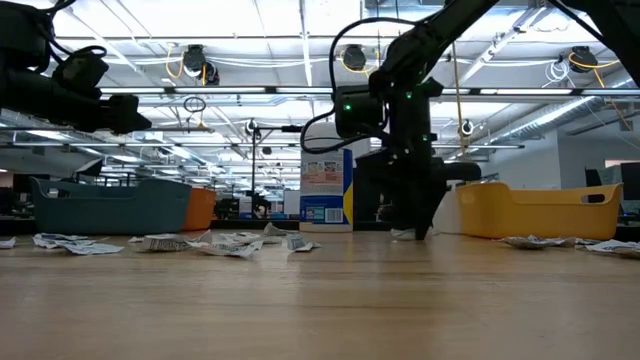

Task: Pick & Place First Aid Supplies
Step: Put the green bandage into the white bin

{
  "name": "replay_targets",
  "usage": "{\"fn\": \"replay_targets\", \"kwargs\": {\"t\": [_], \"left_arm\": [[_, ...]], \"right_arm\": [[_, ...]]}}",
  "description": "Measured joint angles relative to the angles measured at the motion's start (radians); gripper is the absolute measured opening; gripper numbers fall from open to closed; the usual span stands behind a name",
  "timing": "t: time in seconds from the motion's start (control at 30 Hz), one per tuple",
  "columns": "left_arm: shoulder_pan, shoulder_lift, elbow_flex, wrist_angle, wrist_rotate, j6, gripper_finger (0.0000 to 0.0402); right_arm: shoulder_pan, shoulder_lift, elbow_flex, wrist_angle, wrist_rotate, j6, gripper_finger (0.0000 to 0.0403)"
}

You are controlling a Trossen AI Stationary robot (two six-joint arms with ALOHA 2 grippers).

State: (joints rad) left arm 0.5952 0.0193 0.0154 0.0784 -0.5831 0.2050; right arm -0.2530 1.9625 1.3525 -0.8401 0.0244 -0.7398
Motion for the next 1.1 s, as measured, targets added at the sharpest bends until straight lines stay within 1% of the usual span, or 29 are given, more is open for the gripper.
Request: {"fn": "replay_targets", "kwargs": {"t": [0.07,0.13,0.27,0.37,0.47,0.77,1.0,1.1], "left_arm": [[0.0,0.0,0.0,0.0,0.0,0.0,0.0308],[0.0,0.0,0.0,0.0,0.0,0.0,0.0308],[0.0,0.0,0.0,0.0,0.0,0.0,0.0308],[0.0,0.0,0.0,0.0,0.0,0.0,0.0308],[0.0,0.0,0.0,0.0,0.0,0.0,0.0308],[0.0,0.0,0.0,0.0,0.0,0.0,0.0308],[0.0,0.0,0.0,0.0,0.0,0.0,0.0308],[0.0,0.0,0.0,0.0,0.0,0.0,0.0308]], "right_arm": [[0.006,0.0,-0.001,-0.005,0.0,0.022,0.0031],[0.012,-0.001,-0.001,-0.004,-0.001,0.06,0.001],[0.016,-0.024,-0.002,-0.006,-0.004,0.197,0.0016],[0.016,-0.059,-0.002,-0.014,-0.004,0.321,0.001],[0.015,-0.104,-0.002,-0.017,-0.003,0.472,0.0003],[0.015,-0.246,-0.001,-0.017,-0.001,0.904,0.0005],[0.015,-0.326,0.0,-0.02,-0.001,1.229,0.0008],[0.015,-0.346,0.0,-0.017,0.0,1.301,0.0008]]}}
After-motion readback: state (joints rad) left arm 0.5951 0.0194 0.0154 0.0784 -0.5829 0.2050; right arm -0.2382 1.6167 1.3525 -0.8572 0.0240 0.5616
